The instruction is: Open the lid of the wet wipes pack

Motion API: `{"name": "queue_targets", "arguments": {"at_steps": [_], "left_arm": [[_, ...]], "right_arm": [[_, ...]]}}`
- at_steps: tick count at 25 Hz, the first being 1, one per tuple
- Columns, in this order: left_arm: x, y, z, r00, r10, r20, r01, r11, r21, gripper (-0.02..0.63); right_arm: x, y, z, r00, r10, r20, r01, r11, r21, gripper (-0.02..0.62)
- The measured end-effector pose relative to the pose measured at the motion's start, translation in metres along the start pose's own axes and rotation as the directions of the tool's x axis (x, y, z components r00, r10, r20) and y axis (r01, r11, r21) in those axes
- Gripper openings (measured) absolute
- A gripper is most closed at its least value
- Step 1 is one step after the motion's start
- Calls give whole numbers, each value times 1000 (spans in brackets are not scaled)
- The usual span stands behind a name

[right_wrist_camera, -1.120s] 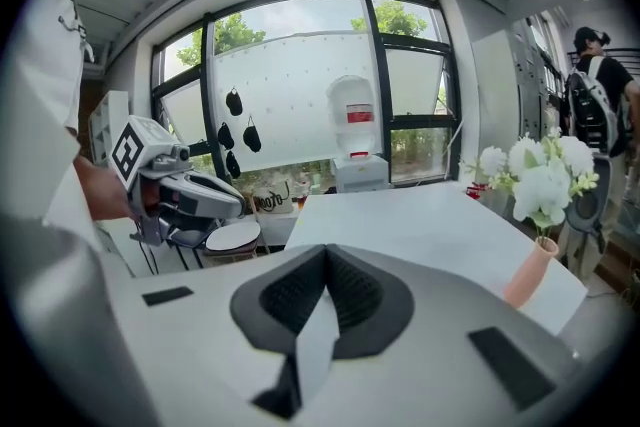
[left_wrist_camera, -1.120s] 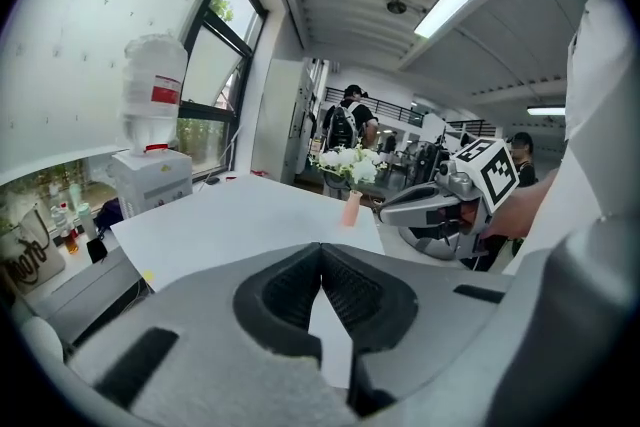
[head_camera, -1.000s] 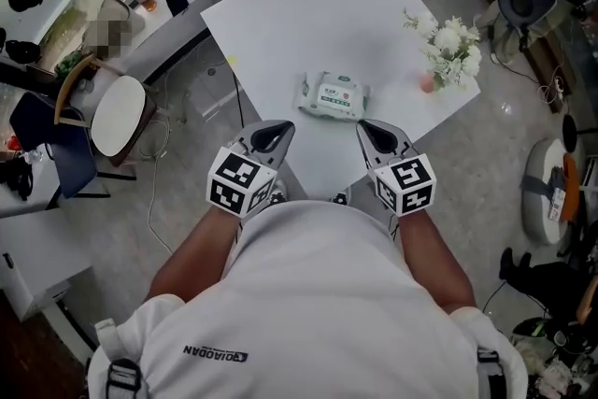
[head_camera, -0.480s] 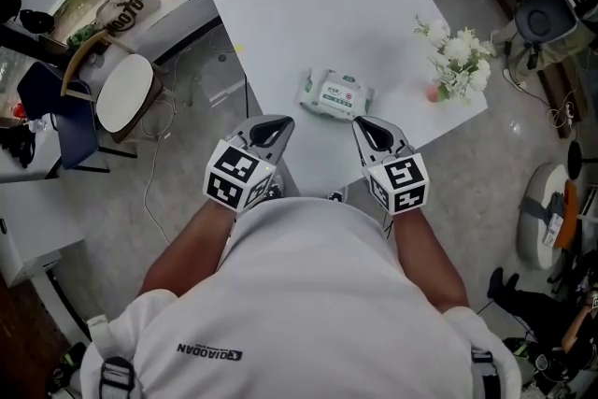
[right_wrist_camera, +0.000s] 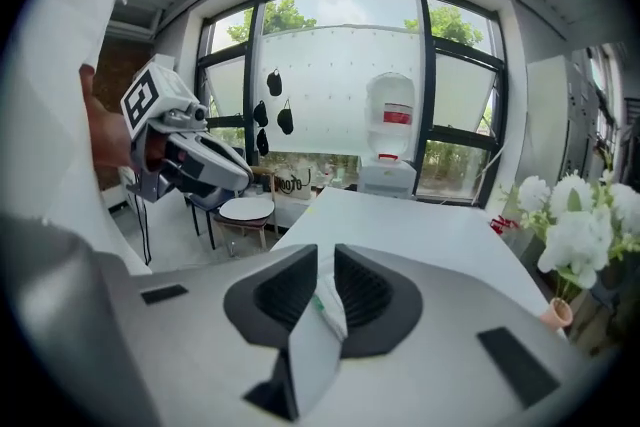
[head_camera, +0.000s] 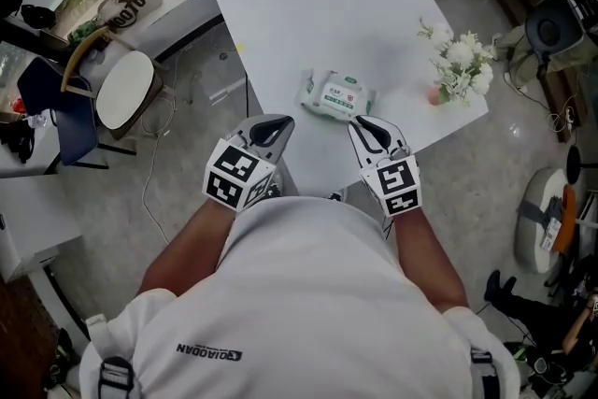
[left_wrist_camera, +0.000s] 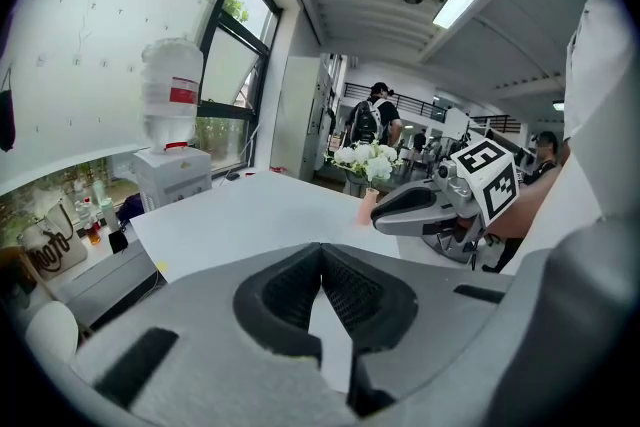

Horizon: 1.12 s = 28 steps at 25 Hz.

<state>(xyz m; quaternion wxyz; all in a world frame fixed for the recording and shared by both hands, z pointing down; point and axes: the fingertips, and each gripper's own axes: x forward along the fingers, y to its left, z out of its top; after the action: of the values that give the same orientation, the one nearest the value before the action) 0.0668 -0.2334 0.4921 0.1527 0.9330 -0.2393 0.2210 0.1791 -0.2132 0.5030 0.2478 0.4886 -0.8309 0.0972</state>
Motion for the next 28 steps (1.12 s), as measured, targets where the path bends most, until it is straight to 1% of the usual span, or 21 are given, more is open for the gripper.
{"name": "queue_targets", "arguments": {"at_steps": [3, 7, 12, 15, 20, 24, 28], "left_arm": [[0, 3, 0, 1000, 2, 0, -2, 1000, -4, 0], [1, 5, -2, 1000, 6, -4, -6, 1000, -7, 0], [-1, 9, -9, 1000, 13, -15, -14, 1000, -17, 0], [-3, 11, -15, 1000, 19, -21, -19, 999, -28, 0], [-11, 16, -24, 998, 41, -37, -42, 998, -51, 0], [-19, 20, -29, 997, 61, -41, -63, 996, -64, 0], [-25, 22, -34, 996, 78, -43, -81, 994, -75, 0]], "right_arm": [[3, 1, -2, 1000, -3, -20, 2, 999, -44, 60], [9, -3, -9, 999, -9, -42, 6, 998, -61, 60], [31, -10, -33, 993, -7, -120, -5, 995, -97, 61], [52, -16, -48, 983, -11, -181, -14, 990, -138, 61], [88, -18, -75, 963, 0, -269, -54, 980, -192, 72], [104, -19, -89, 948, 0, -319, -69, 976, -204, 87], [113, -19, -101, 935, -3, -356, -80, 972, -220, 121]]}}
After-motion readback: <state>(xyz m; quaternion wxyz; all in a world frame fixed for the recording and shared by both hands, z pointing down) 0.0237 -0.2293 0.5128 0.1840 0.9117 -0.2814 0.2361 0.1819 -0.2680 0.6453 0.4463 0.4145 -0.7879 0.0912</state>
